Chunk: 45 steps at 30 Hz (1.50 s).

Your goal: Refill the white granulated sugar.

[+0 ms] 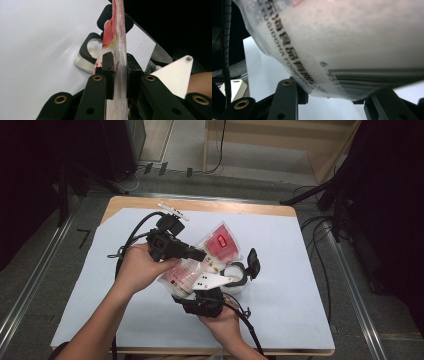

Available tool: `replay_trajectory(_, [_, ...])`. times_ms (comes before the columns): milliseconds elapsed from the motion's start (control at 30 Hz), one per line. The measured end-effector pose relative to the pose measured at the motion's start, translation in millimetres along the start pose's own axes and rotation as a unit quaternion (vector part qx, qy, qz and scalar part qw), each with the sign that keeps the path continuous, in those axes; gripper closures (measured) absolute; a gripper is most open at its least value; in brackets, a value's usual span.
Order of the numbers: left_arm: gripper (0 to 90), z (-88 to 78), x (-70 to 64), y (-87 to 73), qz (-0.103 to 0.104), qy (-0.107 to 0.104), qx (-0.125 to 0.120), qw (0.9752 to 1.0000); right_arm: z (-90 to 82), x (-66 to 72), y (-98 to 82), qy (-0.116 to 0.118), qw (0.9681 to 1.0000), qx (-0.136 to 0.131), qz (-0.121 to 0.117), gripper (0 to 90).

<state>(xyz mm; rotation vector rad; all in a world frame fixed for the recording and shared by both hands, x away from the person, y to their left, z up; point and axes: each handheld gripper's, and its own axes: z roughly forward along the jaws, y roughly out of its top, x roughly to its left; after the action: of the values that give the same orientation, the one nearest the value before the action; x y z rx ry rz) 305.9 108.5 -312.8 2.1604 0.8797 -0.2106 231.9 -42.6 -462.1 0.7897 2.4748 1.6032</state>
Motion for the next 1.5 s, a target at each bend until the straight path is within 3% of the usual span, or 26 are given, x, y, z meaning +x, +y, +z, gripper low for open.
replay_trajectory(433, [82.8,-15.4,2.6,-7.8,0.019,-0.001,-0.025,0.9995,-10.0,-11.1,4.8,-0.016,0.9998,-0.01,0.005,58.8])
replay_trajectory(800, [84.9,-23.7,10.5,-17.4,0.023,0.006,-0.044,0.9987,-13.8,-15.0,8.3,-0.035,0.9994,0.002,-0.002,58.2])
replay_trajectory(1067, [84.7,-31.5,14.9,-24.8,0.053,-0.007,-0.066,0.9964,-19.8,-18.2,15.8,-0.071,0.9965,0.018,-0.039,57.9])
replay_trajectory(1200, [84.7,-34.0,16.9,-28.1,0.068,-0.005,-0.065,0.9956,-23.6,-26.5,16.2,-0.076,0.9968,0.017,-0.018,58.0])
replay_trajectory(1500, [84.9,-33.5,19.5,-32.6,0.081,-0.015,-0.061,0.9948,-30.2,-42.0,16.0,-0.082,0.9962,0.017,0.027,59.7])
